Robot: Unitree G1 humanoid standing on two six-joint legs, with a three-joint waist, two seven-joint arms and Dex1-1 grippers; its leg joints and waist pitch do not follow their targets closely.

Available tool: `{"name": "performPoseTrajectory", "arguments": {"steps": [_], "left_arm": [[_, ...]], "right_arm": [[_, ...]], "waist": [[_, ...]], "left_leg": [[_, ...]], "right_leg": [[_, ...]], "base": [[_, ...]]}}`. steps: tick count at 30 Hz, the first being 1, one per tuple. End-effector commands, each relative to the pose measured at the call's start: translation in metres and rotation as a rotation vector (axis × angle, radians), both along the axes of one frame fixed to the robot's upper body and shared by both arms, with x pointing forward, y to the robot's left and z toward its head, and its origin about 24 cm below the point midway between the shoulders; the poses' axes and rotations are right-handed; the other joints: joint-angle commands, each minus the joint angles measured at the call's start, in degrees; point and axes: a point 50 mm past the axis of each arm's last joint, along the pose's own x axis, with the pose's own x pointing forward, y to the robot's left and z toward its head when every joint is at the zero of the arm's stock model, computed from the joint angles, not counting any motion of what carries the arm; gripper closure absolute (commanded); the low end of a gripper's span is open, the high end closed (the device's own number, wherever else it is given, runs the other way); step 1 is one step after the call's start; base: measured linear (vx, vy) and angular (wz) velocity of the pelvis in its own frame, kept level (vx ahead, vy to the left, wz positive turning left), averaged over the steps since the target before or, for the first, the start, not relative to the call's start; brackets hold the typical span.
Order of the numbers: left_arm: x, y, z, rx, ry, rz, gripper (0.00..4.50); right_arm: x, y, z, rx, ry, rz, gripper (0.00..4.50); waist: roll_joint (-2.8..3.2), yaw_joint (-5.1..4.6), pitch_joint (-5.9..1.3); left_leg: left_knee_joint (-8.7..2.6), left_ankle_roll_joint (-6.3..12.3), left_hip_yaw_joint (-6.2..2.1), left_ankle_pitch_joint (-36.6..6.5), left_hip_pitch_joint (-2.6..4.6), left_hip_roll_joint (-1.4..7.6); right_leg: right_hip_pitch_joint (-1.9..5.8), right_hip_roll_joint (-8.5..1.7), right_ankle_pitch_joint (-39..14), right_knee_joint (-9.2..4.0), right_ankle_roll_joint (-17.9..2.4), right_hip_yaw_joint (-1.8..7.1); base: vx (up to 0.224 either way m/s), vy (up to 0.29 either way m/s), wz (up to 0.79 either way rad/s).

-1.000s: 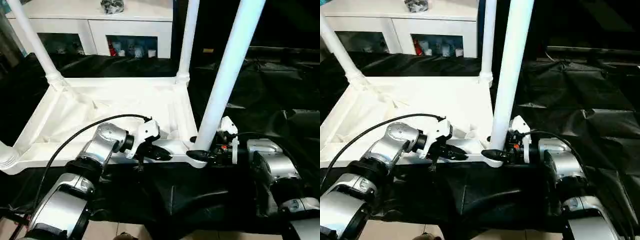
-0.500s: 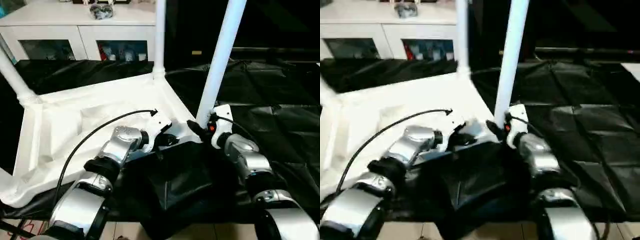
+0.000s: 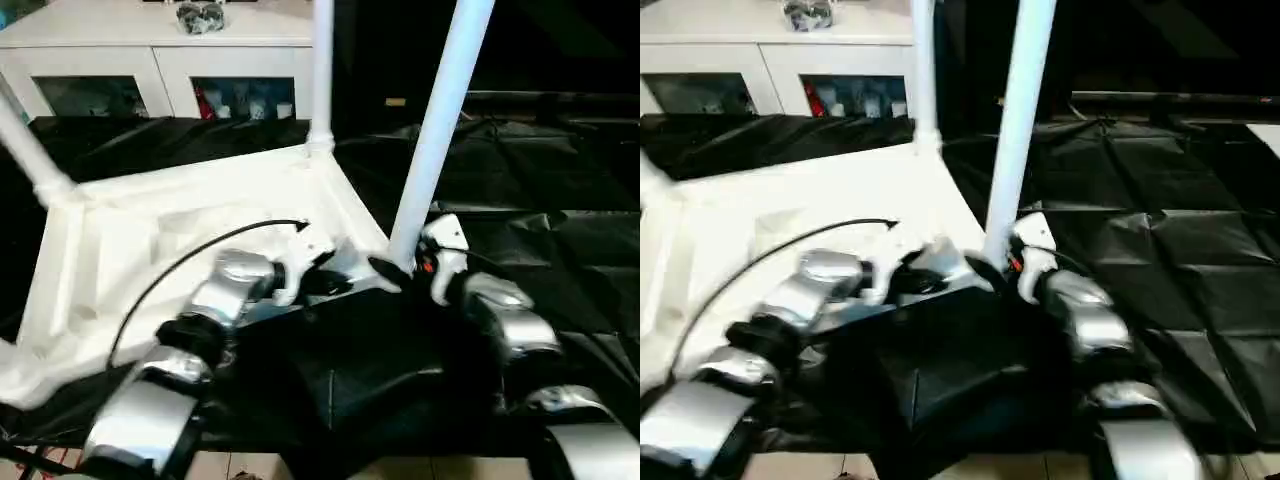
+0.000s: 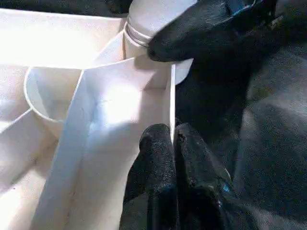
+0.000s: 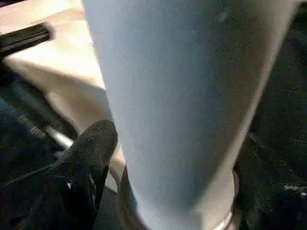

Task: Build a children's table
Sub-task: Rotate leg to tighten

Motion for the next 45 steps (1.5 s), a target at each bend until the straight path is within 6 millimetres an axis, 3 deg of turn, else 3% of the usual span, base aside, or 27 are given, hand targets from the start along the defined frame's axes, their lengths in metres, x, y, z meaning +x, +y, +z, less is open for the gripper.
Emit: {"name": "performPoseTrajectory", "arguments": {"steps": [1,5,11,18,21,23,25,28,32,33,36,38,41,42,44,45], "left_arm": [[-0.006,-0.018,0.011,-0.077,-0.024,-0.147,4.50],[-0.007,-0.008,0.011,-0.048,-0.014,-0.188,4.50],[-0.005,-0.001,0.013,-0.037,-0.012,-0.197,4.50],[-0.004,0.000,0.013,-0.035,-0.018,-0.180,4.50],[0.002,-0.005,0.014,-0.045,-0.041,-0.096,4.50],[0.004,-0.008,0.014,-0.048,-0.054,-0.055,4.50],[0.007,-0.013,0.014,-0.055,-0.064,-0.011,4.50],[0.010,-0.025,0.014,-0.066,-0.086,0.072,4.50],[0.011,-0.039,0.014,-0.091,-0.099,0.133,4.50],[0.011,-0.040,0.014,-0.092,-0.100,0.135,4.50],[0.011,-0.044,0.015,-0.101,-0.101,0.137,4.50],[0.009,-0.045,0.014,-0.092,-0.107,0.118,4.50],[0.009,-0.044,0.012,-0.069,-0.117,0.105,4.50],[0.009,-0.043,0.012,-0.062,-0.119,0.107,4.50],[0.010,-0.042,0.012,-0.062,-0.120,0.110,4.50],[0.010,-0.041,0.012,-0.061,-0.120,0.113,4.50]], "right_arm": [[-0.017,0.021,-0.009,0.009,0.086,0.255,0.91],[-0.025,0.013,-0.009,0.001,0.140,0.375,1.13],[-0.034,0.012,-0.011,-0.020,0.180,0.470,1.52],[-0.035,0.015,-0.011,0.010,0.187,0.461,1.90],[-0.027,0.020,-0.017,0.003,0.168,0.300,1.93],[-0.019,0.022,-0.023,-0.032,0.152,0.164,1.93],[-0.013,0.022,-0.029,-0.051,0.149,0.023,1.94],[-0.008,0.026,-0.039,-0.054,0.179,-0.177,1.94],[-0.007,0.039,-0.045,-0.045,0.198,-0.277,1.94],[-0.008,0.040,-0.045,-0.043,0.198,-0.275,1.94],[-0.008,0.045,-0.045,-0.022,0.202,-0.265,1.22],[-0.007,0.044,-0.043,-0.027,0.172,-0.258,1.19],[-0.004,0.035,-0.034,-0.036,0.097,-0.233,0.81],[-0.004,0.022,-0.025,-0.018,0.059,-0.209,0.81],[-0.004,0.013,-0.020,-0.009,0.040,-0.196,0.81],[-0.006,0.000,-0.014,0.000,0.016,-0.179,0.81]], "waist": [[-0.74,0.39,-3.27],[-0.62,1.22,-3.38],[-0.62,1.54,-3.29],[-0.70,1.63,-3.43],[-0.73,1.51,-3.25],[-0.70,1.28,-3.00],[-0.71,0.78,-2.70],[-0.66,0.04,-2.65],[-0.71,-0.33,-2.64],[-0.06,-0.49,-2.61],[-0.17,-0.43,-2.79],[0.15,-0.40,-2.90],[-0.03,-0.42,-2.98],[-0.03,-0.27,-2.99],[-0.41,0.09,-3.12],[-0.47,0.41,-3.07]], "left_leg": [[-3.12,6.30,-0.57,-9.4,0.48,1.68],[-2.93,7.55,-0.48,-8.4,0.61,1.81],[-3.18,5.57,-0.57,-10.1,0.81,1.90],[-3.03,5.59,-0.56,-8.8,0.79,1.85],[-3.17,5.09,-0.58,-9.0,0.71,1.87],[-3.44,3.53,-0.61,-11.4,0.95,1.86],[-3.88,1.48,-0.89,-14.9,0.88,1.65],[-4.07,-0.10,-1.01,-16.7,1.40,1.64],[-4.08,0.62,-1.00,-16.9,1.28,1.49],[-4.16,0.57,-0.99,-17.4,1.20,1.45],[-4.07,1.18,-1.00,-17.1,1.15,1.45],[-4.01,1.41,-1.00,-16.3,1.01,1.42],[-3.92,1.79,-0.92,-15.7,0.95,1.44],[-3.82,2.12,-0.82,-15.6,1.12,1.47],[-3.61,3.10,-0.65,-14.7,1.18,1.54],[-3.56,3.82,-0.68,-13.4,1.02,1.58]], "right_leg": [[2.54,-2.91,-3.7,-3.49,-15.7,1.95],[2.52,-2.94,-1.1,-3.16,-16.6,1.97],[2.54,-3.17,-3.8,-3.36,-16.3,2.02],[2.60,-3.14,-2.4,-3.14,-16.4,2.03],[2.47,-3.19,-3.6,-3.22,-16.1,2.04],[2.26,-3.33,-8.3,-3.77,-15.3,2.07],[2.40,-3.42,-15.5,-4.41,-13.2,2.06],[1.84,-3.38,-18.4,-4.88,-12.0,2.30],[1.81,-3.23,-18.0,-5.08,-11.6,2.30],[1.79,-3.12,-17.8,-5.29,-11.4,2.26],[1.93,-3.13,-16.0,-5.09,-11.7,2.26],[2.06,-3.08,-14.2,-4.87,-12.1,2.24],[2.19,-3.06,-11.7,-4.69,-12.7,2.21],[2.10,-2.99,-10.8,-4.67,-13.0,2.25],[2.22,-2.92,-9.0,-4.50,-13.4,2.24],[2.61,-2.89,-8.0,-4.46,-13.3,2.19]], "base": [[0.000,0.000,0.00],[0.000,0.000,0.00],[0.000,0.000,0.00],[0.000,0.000,0.00],[0.000,0.000,0.00],[0.000,0.000,0.00],[0.000,0.000,0.00],[0.000,0.000,0.00],[0.000,0.000,0.00],[0.000,0.000,0.00],[0.000,0.000,0.00],[0.000,0.000,0.00],[0.000,0.000,0.00],[0.000,0.000,0.00],[0.000,0.000,0.00],[0.000,0.000,0.00]]}}
